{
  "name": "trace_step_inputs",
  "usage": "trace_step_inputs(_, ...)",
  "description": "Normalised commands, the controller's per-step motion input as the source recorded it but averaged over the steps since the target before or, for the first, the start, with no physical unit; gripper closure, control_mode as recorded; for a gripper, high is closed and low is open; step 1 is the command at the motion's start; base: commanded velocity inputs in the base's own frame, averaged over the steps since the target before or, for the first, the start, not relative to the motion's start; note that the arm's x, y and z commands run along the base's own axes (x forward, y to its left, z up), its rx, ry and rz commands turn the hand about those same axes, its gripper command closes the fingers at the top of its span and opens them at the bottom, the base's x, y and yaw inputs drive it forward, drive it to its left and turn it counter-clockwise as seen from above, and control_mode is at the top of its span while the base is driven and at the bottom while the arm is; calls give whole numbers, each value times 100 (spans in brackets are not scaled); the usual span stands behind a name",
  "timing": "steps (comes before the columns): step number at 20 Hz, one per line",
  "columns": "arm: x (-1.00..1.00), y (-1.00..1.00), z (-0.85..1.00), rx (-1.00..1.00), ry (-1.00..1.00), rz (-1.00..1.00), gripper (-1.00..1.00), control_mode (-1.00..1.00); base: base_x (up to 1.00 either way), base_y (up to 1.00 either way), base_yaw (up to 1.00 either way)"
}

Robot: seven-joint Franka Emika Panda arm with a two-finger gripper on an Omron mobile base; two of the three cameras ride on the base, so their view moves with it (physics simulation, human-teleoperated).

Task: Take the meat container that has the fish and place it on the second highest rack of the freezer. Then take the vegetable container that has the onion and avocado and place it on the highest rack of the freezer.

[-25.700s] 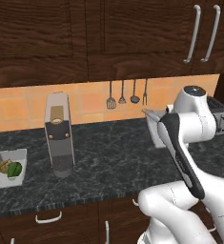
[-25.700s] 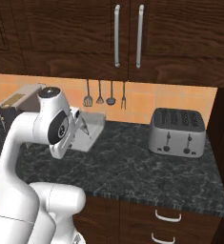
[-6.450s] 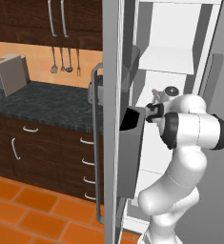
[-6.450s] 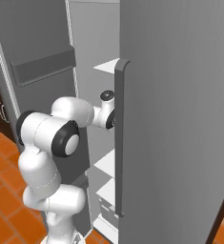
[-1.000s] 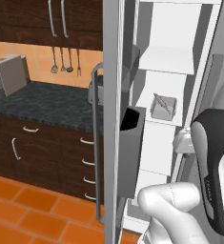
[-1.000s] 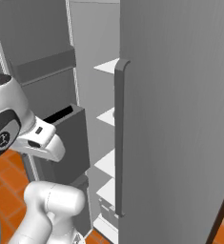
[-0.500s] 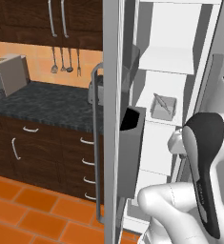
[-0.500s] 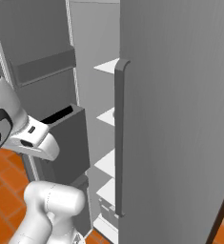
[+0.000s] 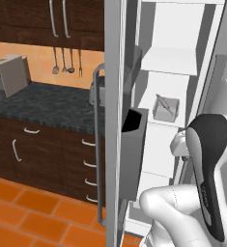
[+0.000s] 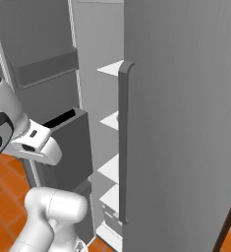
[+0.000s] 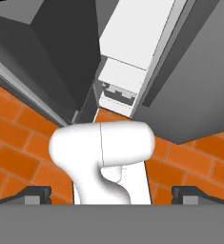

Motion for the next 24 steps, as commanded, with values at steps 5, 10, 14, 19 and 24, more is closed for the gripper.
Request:
trace_step_inputs(5, 0, 0, 0, 0, 0, 0, -100, 100, -40, -58, 10)
trace_step_inputs(10, 0, 0, 0, 0, 0, 0, -100, 100, -44, -2, 45)
trace_step_inputs(14, 0, 0, 0, 0, 0, 0, -100, 100, -38, 39, 69)
trace_step_inputs(19, 0, 0, 0, 0, 0, 0, -100, 100, -36, 33, 79)
trace_step_inputs(24, 0, 0, 0, 0, 0, 0, -100, 100, 3, 71, 74)
